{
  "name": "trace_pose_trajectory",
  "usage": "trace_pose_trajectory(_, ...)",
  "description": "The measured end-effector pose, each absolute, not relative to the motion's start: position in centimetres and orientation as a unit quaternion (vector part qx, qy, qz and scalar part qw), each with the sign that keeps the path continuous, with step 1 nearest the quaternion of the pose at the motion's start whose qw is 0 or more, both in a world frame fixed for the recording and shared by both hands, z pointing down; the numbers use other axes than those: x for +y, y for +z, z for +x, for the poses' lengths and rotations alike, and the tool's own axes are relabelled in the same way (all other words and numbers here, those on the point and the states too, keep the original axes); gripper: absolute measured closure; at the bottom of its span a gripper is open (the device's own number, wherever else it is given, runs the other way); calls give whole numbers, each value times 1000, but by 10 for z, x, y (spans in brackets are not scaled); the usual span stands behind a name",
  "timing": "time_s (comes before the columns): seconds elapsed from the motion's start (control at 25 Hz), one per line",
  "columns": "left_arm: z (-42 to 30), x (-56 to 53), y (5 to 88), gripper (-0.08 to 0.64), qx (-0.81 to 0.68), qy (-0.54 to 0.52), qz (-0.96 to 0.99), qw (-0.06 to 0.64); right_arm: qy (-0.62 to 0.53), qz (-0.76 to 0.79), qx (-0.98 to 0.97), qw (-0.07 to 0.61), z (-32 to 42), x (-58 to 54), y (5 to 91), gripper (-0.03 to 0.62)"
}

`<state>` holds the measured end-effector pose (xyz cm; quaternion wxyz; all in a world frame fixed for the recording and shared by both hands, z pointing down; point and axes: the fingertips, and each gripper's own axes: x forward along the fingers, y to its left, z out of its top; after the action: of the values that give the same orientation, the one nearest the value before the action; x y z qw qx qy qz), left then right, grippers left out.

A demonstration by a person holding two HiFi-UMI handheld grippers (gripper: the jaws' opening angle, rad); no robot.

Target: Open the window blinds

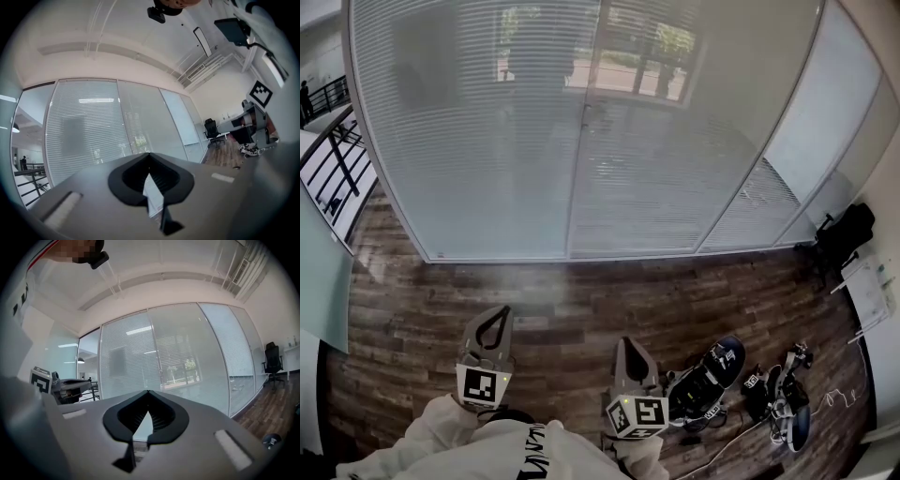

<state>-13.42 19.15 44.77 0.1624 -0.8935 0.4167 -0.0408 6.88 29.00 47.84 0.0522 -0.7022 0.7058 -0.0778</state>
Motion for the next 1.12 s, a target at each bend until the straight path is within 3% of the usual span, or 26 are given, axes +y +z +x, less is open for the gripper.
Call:
trace_pose_trajectory(0.56, -119, 169, 455, 560, 420, -44, -891, 166, -81, -696, 712, 50, 79, 265, 484, 591)
trace_pose_trajectory(1.12, -118, 54, 468, 560, 420, -47, -894, 150, -87, -703, 706, 27, 83, 153, 487, 591)
